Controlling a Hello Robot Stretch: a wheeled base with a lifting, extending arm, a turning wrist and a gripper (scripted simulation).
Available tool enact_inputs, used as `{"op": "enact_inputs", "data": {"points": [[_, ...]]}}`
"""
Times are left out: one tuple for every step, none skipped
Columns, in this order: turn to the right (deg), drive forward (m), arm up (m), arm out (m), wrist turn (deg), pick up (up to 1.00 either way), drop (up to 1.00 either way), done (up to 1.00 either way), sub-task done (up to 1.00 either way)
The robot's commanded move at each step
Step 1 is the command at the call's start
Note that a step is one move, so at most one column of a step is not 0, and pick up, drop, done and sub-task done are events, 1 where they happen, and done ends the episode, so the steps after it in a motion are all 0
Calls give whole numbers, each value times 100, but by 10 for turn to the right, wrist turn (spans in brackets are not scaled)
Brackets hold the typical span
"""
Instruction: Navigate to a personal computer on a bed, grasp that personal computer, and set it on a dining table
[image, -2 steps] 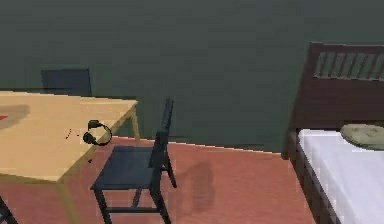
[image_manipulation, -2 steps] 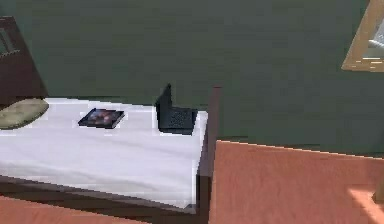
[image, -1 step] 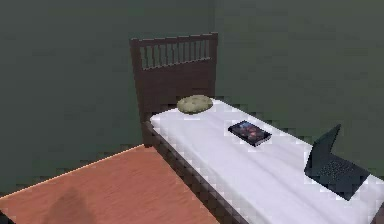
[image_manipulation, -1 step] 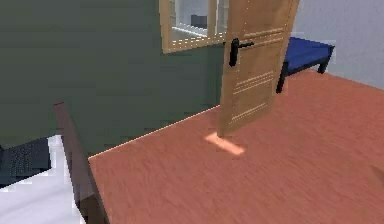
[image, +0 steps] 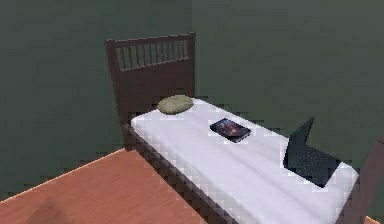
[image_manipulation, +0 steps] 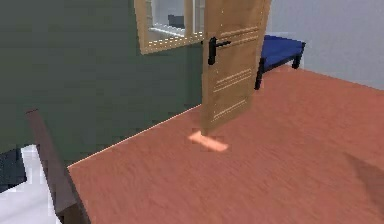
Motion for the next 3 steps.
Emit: {"op": "enact_inputs", "data": {"points": [[0,65,0,0,0,0,0,0,0],[-270,0,0,0,0,0,0,0,0],[0,0,50,0,0,0,0,0,0]]}}
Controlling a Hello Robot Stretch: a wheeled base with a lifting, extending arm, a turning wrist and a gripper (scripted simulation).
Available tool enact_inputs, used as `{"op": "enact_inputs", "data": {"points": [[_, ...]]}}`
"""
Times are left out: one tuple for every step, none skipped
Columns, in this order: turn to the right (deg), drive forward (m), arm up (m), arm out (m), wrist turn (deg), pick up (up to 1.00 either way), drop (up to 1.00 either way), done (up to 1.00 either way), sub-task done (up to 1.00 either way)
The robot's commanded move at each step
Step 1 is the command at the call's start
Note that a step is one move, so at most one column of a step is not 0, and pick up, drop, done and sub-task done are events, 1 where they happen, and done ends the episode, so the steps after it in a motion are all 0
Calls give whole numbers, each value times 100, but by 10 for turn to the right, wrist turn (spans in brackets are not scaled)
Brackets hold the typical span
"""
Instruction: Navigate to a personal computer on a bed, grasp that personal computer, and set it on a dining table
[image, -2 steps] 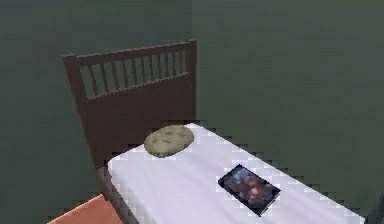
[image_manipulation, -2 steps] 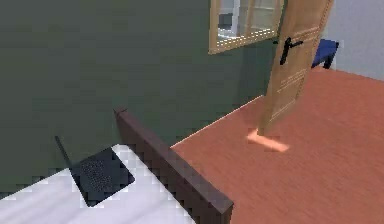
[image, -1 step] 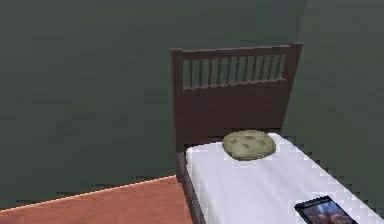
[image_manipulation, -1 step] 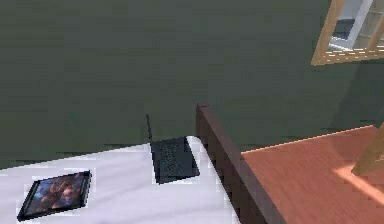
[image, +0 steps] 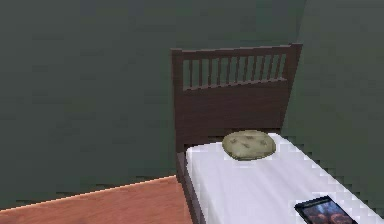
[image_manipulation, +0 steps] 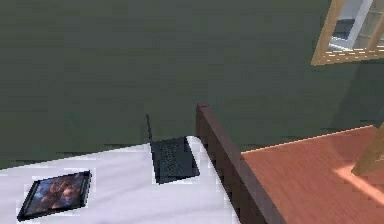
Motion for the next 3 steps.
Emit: {"op": "enact_inputs", "data": {"points": [[0,0,6,0,0,0,0,0,0],[0,0,0,50,0,0,0,0,0],[0,0,0,0,450,0,0,0,0]]}}
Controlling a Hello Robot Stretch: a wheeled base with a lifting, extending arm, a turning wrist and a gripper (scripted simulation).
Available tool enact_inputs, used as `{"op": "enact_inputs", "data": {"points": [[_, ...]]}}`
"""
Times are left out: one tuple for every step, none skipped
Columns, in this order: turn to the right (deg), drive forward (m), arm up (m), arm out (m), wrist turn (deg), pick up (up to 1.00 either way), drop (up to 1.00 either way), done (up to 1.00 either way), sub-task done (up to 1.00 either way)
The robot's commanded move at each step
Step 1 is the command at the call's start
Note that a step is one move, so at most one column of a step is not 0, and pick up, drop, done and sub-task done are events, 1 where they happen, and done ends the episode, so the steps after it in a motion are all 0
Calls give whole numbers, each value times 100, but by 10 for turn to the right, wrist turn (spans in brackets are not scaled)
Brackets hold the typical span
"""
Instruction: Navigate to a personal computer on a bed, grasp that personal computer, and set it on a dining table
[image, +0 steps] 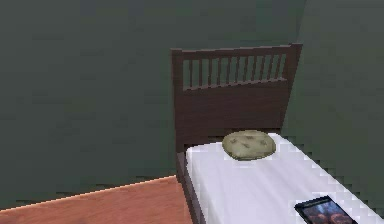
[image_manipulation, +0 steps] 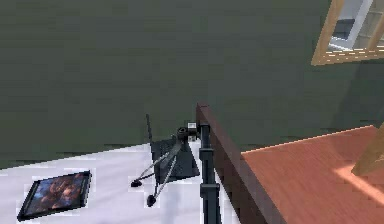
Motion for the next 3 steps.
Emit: {"op": "enact_inputs", "data": {"points": [[0,0,0,0,450,0,0,0,0],[0,0,0,0,300,0,0,0,0],[0,0,-30,0,0,0,0,0,0]]}}
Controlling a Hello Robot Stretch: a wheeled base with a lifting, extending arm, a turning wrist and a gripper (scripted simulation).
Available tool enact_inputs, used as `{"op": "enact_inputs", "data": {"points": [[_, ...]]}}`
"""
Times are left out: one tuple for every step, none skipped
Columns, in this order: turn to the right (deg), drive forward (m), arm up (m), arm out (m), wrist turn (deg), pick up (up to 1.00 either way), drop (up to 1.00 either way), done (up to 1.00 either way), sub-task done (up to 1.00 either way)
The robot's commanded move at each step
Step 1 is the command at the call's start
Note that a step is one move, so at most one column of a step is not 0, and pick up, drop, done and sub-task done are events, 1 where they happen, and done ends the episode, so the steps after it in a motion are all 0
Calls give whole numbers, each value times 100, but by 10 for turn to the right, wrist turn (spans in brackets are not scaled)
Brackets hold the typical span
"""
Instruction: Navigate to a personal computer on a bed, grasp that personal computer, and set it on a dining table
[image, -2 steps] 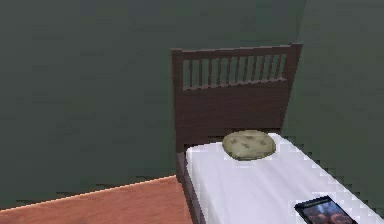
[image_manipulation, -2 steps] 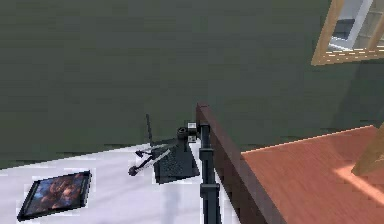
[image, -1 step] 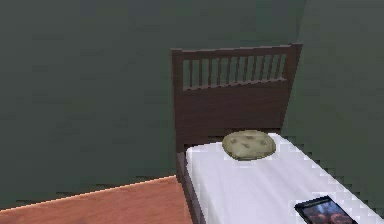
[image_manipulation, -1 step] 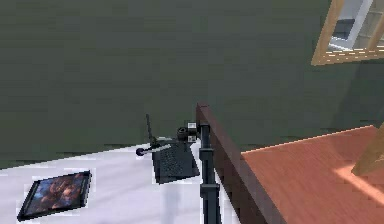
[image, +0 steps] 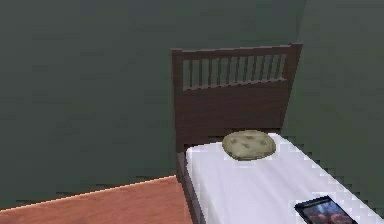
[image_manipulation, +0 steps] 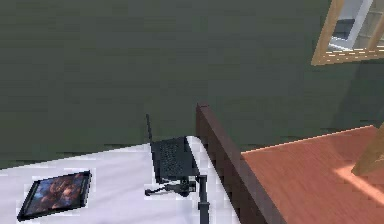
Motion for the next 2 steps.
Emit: {"op": "enact_inputs", "data": {"points": [[0,0,0,0,0,100,0,0,0],[0,0,10,0,0,0,0,0,0]]}}
